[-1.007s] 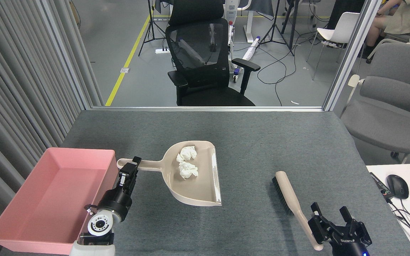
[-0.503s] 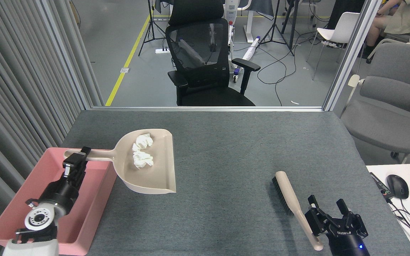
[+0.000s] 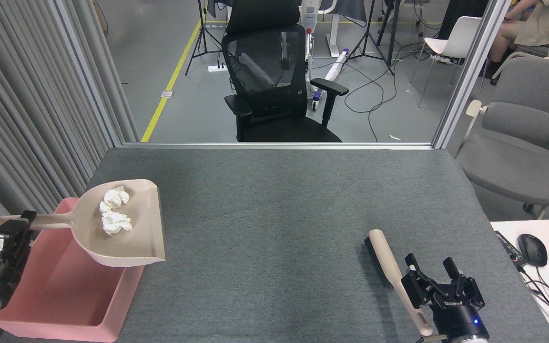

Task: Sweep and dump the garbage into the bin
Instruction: 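Lift the dustpan with the left gripper and carry it over the pink bin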

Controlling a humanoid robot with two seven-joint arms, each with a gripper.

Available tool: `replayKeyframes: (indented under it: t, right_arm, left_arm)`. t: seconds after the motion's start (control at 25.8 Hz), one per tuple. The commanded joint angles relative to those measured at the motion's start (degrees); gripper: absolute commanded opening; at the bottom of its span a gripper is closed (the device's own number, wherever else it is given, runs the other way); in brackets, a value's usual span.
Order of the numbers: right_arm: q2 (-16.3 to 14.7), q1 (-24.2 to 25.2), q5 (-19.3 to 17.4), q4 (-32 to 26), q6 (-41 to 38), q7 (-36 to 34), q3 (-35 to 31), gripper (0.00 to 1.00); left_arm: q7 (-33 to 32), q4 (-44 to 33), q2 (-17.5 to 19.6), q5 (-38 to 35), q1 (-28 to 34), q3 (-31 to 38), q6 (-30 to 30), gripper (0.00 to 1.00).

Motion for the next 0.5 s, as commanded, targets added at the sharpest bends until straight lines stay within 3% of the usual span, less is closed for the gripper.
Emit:
replayKeyframes:
  t: [0.0,0.23,0.46]
  right_arm:
    - [0.0,-0.6,0.0,0.0,0.1,0.0,0.3,0.97]
    - [-0.1,-1.1,0.0,-0.1,0.1,0.0,1.9,0.97]
    - [-0.1,-2.2,0.1,-0.1,0.0,0.0,2.8,0.97]
  left_arm:
    - [-0.2,0.8,1.4,0.0,1.6,3.0,-0.3,0.21]
    - [-1.1,2.0,2.4,2.6,2.6,5.8,-1.0,0.21]
    - [-1.3,3.2,5.7,2.8,2.6,9.7,-1.2,0.21]
